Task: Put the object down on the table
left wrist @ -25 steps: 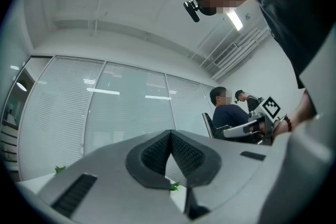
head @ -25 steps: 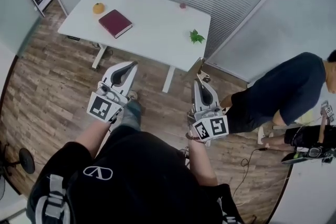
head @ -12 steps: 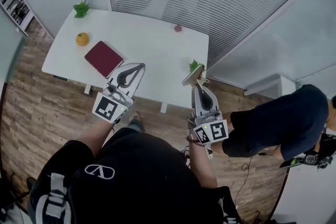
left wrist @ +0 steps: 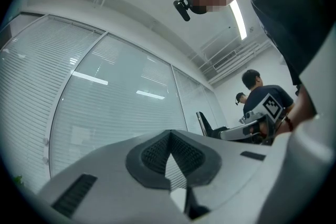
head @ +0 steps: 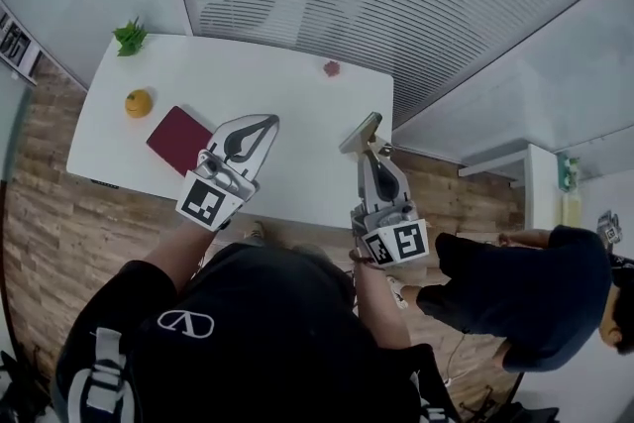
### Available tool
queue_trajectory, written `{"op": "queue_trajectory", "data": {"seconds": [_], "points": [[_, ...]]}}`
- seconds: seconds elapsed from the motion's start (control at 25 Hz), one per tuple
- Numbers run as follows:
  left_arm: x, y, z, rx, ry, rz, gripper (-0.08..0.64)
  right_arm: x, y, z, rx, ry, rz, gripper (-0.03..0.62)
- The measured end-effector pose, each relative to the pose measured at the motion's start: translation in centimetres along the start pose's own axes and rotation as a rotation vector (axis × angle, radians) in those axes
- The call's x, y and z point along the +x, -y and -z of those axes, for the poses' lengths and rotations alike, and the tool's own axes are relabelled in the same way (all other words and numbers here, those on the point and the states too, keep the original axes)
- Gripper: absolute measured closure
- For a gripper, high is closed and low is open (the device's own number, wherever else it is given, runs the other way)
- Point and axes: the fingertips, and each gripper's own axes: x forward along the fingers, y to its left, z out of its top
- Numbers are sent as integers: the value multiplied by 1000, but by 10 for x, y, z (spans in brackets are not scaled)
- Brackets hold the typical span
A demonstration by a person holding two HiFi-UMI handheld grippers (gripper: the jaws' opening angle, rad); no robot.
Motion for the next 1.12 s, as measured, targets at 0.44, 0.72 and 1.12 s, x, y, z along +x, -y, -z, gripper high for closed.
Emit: {"op": "queue_trajectory", "data": {"seconds": [0.44,0.72,1.12], "points": [[23,13,15,-9,-35,-82,555,20,24,15,34,-42,-132,588],[23,16,21,-9,-57,-128,555,44,70,100,311,-257,-157,588],[4,8,39,-31,-113,-188,555,72,77,291,879,-680,-171,588]]}}
